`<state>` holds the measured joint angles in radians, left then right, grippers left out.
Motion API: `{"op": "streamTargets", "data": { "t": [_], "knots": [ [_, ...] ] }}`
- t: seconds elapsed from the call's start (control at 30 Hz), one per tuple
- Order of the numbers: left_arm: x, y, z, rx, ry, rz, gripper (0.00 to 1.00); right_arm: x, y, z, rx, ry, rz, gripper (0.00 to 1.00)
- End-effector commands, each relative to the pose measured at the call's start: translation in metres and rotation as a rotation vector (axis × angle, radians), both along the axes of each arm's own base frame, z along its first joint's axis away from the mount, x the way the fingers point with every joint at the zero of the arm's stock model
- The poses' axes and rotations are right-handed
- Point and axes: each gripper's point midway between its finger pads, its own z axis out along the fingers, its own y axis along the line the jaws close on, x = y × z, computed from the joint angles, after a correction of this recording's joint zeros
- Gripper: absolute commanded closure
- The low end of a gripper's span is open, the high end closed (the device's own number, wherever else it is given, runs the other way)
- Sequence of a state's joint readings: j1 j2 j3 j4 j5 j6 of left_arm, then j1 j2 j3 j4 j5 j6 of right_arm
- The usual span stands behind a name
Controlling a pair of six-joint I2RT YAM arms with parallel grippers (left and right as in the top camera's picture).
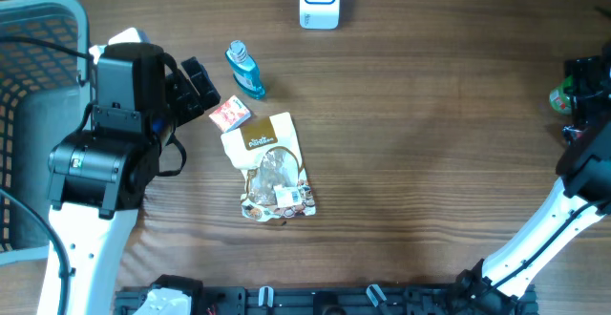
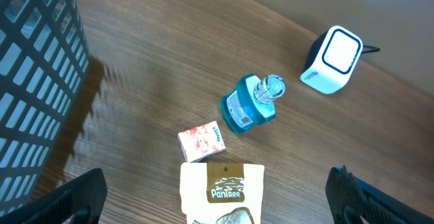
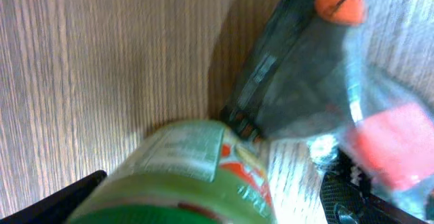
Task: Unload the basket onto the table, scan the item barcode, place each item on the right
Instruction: 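Move the jar right and set it down at the table's right edge, then reach the left gripper toward the blue mouthwash bottle and grasp it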
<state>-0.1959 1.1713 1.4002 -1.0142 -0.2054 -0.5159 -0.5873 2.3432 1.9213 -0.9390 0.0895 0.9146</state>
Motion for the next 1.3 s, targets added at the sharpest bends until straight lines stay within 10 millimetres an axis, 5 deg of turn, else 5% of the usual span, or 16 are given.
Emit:
{"op": "streamTargets", "data": {
  "t": [0.0, 0.13, 0.3, 0.4, 0.5, 0.6, 0.73, 0.93, 1.07, 1.27],
  "knots": [
    [-0.001, 0.004, 0.009, 0.015, -0.025, 0.004, 0.00, 0.018, 0.004, 0.048, -0.012, -0.106, 0.073, 0.00],
    [-0.001, 0.004, 0.009, 0.015, -0.025, 0.004, 0.00, 0.020, 0.005, 0.124, -0.110, -0.221, 0.096, 0.01],
    [-0.001, 0.004, 0.009, 0.015, -0.025, 0.004, 0.00, 0.000, 0.007, 0.211, -0.270, -0.304, 0.072, 0.00],
    [-0.001, 0.004, 0.009, 0.015, -0.025, 0.004, 0.00, -0.006, 0.038, 0.269, -0.316, -0.409, 0.120, 0.00],
    [-0.001, 0.004, 0.009, 0.015, -0.025, 0.004, 0.00, -0.004, 0.089, 0.295, -0.306, -0.451, 0.202, 0.00],
    [-0.001, 0.004, 0.009, 0.015, -0.025, 0.004, 0.00, 0.006, 0.144, 0.292, -0.282, -0.423, 0.314, 0.00],
    [-0.001, 0.004, 0.009, 0.015, -0.025, 0.004, 0.00, 0.026, 0.236, 0.264, -0.207, -0.365, 0.503, 0.00],
    [0.000, 0.007, 0.010, 0.027, -0.033, 0.017, 0.00, 0.012, 0.330, 0.226, -0.188, -0.231, 0.537, 0.00],
    [0.000, 0.006, 0.010, 0.018, -0.035, 0.015, 0.00, -0.004, 0.340, 0.214, -0.149, -0.165, 0.501, 0.00],
    [0.009, 0.002, 0.020, 0.000, -0.087, 0.005, 0.00, -0.023, 0.310, 0.197, -0.149, -0.044, 0.447, 0.00]
  ]
}}
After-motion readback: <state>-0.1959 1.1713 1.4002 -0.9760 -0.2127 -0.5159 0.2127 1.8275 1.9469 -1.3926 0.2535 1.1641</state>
